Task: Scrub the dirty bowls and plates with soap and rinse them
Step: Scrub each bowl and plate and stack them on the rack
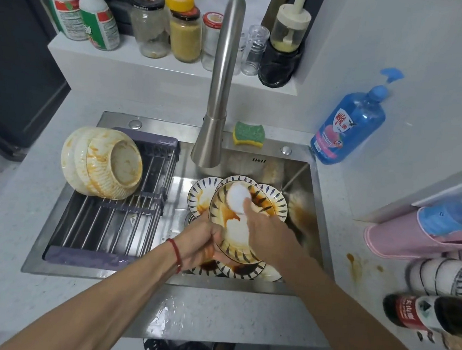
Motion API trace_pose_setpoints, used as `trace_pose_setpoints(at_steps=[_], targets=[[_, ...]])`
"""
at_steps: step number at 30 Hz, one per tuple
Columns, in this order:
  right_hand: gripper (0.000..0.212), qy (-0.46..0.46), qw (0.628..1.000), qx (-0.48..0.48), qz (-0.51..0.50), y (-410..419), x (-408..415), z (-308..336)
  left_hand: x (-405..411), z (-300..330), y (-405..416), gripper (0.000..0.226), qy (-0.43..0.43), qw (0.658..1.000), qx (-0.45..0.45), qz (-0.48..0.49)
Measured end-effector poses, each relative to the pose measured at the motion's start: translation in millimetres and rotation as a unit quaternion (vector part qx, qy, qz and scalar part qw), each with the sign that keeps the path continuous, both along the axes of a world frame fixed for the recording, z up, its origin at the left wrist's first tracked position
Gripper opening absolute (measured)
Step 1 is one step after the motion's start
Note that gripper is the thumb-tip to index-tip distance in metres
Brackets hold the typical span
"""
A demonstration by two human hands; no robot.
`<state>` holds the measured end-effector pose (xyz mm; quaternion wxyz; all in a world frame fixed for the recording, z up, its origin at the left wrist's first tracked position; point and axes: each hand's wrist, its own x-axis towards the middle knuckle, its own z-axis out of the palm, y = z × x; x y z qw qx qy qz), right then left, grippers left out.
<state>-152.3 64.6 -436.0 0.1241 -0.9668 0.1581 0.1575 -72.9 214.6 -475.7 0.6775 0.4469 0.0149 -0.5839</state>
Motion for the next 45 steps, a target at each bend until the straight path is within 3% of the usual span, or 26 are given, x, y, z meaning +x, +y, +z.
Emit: trace_pose_setpoints(at_steps=[3,7,12,15,19,23,27,30,34,37,39,45], targets=[[0.054,-0.016,0.997,0.042,0.058,7.2,-11.9,5.2,-0.1,-1.1,3.3,0.078,0.049,0.998,-0.029,0.022],[0.06,0.004,1.0,-0.026,-0.007,-24.1,-3.6,6.5,-4.8,-4.6,-1.5,0.084,0.05,0.997,-0.033,0.039],[0.062,-0.012,0.999,0.019,0.046,3.2,-17.4,4.7,-1.0,-5.5,0.0,0.083,0.062,0.996,-0.033,0.047],[0.065,0.01,0.999,-0.02,-0.036,-21.4,-15.1,0.6,-0.8,-4.4,-0.7,0.088,0.032,0.998,-0.017,0.045],[0.064,0.015,0.997,0.078,0.007,19.0,-37.3,0.2,5.9,-6.4,4.9,0.091,-0.009,0.998,0.017,0.059],[0.063,0.017,0.998,0.029,-0.051,-2.4,-36.5,-9.1,6.6,-5.9,6.2,0.095,-0.027,0.998,0.026,0.05],[0.061,0.023,0.996,0.085,0.001,22.1,-48.1,-1.3,8.6,-8.0,8.2,0.098,-0.034,0.998,0.027,0.053],[0.062,0.025,0.997,0.042,-0.056,7.8,-40.0,-0.6,6.9,-8.2,8.1,0.097,-0.028,0.997,0.025,0.069],[0.066,0.049,0.997,0.049,0.016,34.4,-54.9,2.4,9.5,-5.5,8.4,0.095,-0.063,0.993,0.064,0.083],[0.068,0.078,0.996,-0.037,0.009,13.7,-52.0,-3.1,10.8,-3.9,6.6,0.091,-0.109,0.988,0.09,0.061],[0.07,0.082,0.996,-0.019,0.014,21.6,-55.1,-7.4,10.6,-2.6,7.3,0.086,-0.125,0.985,0.103,0.054],[0.065,0.04,0.994,-0.077,-0.072,-6.1,-27.9,-3.4,5.6,11.2,6.3,0.08,-0.077,0.995,0.066,-0.001]])
